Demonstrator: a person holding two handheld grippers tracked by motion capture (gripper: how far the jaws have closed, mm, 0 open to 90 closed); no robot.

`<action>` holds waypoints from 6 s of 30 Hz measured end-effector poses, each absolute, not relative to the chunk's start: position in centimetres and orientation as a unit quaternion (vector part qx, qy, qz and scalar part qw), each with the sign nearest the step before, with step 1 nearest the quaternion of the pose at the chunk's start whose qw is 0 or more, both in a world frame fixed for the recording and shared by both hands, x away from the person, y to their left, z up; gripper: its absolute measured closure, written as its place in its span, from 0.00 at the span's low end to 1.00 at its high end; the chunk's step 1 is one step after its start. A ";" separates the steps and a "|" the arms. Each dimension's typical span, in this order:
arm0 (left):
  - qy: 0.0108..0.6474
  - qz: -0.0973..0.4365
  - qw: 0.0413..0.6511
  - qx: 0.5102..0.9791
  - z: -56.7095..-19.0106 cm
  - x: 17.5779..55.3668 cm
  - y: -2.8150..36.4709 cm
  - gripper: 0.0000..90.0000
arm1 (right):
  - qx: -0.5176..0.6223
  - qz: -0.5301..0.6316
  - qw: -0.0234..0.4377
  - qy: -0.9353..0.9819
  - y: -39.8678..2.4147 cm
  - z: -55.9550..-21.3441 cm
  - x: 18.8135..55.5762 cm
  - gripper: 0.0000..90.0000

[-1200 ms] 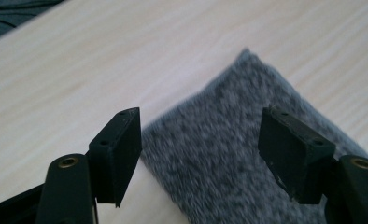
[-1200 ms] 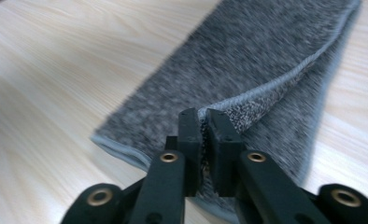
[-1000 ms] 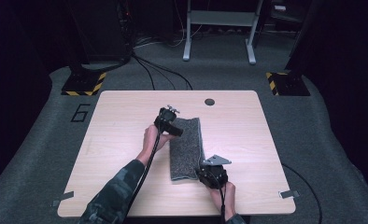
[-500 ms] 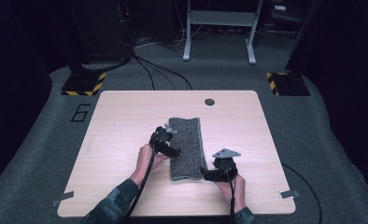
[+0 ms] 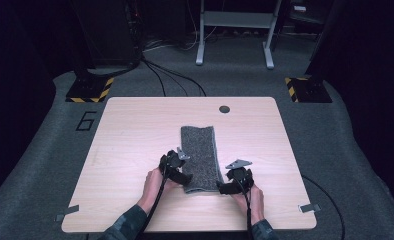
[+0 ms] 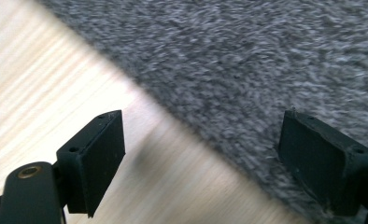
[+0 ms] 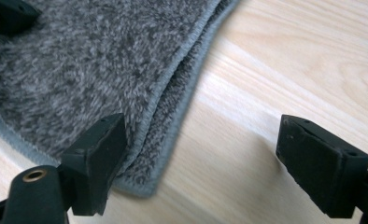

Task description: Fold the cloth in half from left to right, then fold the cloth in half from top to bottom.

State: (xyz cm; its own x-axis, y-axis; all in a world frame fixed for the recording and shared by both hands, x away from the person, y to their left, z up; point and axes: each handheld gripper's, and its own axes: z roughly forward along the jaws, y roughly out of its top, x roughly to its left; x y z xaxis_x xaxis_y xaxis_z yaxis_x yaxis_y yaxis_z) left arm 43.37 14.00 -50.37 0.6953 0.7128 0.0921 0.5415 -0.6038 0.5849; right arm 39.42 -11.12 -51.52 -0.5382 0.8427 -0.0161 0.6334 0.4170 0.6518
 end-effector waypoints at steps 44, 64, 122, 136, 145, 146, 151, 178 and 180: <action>0.367 0.112 0.289 0.877 -51.2 43.7 15.4 0.11 | 0.431 0.308 0.159 0.833 -9.3 -51.4 42.9 0.16; 0.448 0.113 0.331 0.823 -48.0 51.5 18.5 0.09 | 0.427 0.349 0.140 0.822 -9.9 -47.5 48.6 0.17; 0.448 0.130 0.314 0.827 -50.6 57.4 15.2 0.83 | 0.470 0.322 0.117 0.813 -6.8 -50.7 58.2 0.88; 0.429 0.138 0.331 0.829 -49.8 56.6 15.1 0.96 | 0.465 0.341 0.121 0.808 -7.0 -50.1 56.8 0.97; 0.414 0.152 0.360 0.822 -47.7 55.5 15.6 0.96 | 0.448 0.368 0.136 0.803 -7.3 -48.1 55.1 0.97; 0.412 0.154 0.362 0.822 -47.4 55.4 15.7 0.96 | 0.449 0.370 0.138 0.801 -7.3 -47.9 55.0 0.97; 0.403 0.160 0.372 0.821 -46.4 54.9 15.8 0.96 | 0.439 0.382 0.147 0.800 -7.5 -47.0 54.2 0.97; 0.365 0.191 0.413 0.812 -43.2 52.4 15.6 0.96 | 0.407 0.423 0.195 0.786 -8.8 -43.4 50.9 0.97; 0.363 0.194 0.415 0.812 -43.1 52.2 15.6 0.96 | 0.405 0.424 0.198 0.786 -8.8 -43.4 50.8 0.97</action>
